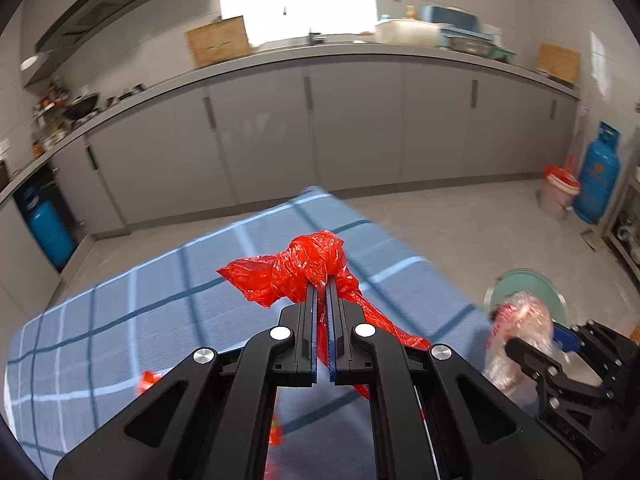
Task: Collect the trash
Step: 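Carry both bags over the teal bucket and open both tools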
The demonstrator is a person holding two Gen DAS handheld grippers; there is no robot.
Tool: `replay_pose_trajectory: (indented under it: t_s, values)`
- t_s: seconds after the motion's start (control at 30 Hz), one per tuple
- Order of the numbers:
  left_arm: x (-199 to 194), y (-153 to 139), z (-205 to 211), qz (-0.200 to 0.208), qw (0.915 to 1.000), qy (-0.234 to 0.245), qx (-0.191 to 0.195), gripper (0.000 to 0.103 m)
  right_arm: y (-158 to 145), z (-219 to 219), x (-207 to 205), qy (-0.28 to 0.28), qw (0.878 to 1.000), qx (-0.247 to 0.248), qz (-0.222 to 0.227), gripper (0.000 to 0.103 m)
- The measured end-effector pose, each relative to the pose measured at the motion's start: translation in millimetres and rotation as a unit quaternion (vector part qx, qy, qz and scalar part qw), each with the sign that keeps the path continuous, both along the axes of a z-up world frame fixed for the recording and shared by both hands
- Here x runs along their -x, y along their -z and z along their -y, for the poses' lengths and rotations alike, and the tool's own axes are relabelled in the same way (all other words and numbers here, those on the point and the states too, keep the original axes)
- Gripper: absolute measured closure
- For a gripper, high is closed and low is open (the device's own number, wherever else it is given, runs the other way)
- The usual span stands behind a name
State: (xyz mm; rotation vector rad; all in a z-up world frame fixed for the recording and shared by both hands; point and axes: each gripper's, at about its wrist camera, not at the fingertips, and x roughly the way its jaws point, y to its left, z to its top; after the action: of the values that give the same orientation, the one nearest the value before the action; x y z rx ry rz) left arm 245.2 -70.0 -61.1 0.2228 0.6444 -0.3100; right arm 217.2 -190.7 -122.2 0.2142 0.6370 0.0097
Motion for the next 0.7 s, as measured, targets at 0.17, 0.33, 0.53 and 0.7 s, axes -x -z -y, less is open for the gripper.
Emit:
replay_pose_trajectory:
  t_s: [0.17,0.33,0.53,0.7]
  values:
    - [5.6,6.2,51.0,-0.007,0.9988,0.048,0.000,0.098,3.0,46.7,11.4,0.048,0.999,0.004,-0.002,0.065]
    - [10.3,15.5,93.0,-0.015,0.9964,0.083,0.001,0.098,10.0,91.5,20.9,0.090,0.996,0.008,-0.010,0.065]
    - [13.8,27.7,139.4,-0.022,0.9921,0.124,-0.003,0.098,21.1,129.0,28.5,0.125,0.992,0.007,-0.019,0.065]
    - [18.5,38.0,170.5,-0.026,0.9877,0.155,-0.001,0.098,30.7,153.0,28.9,0.144,0.989,0.005,-0.025,0.065]
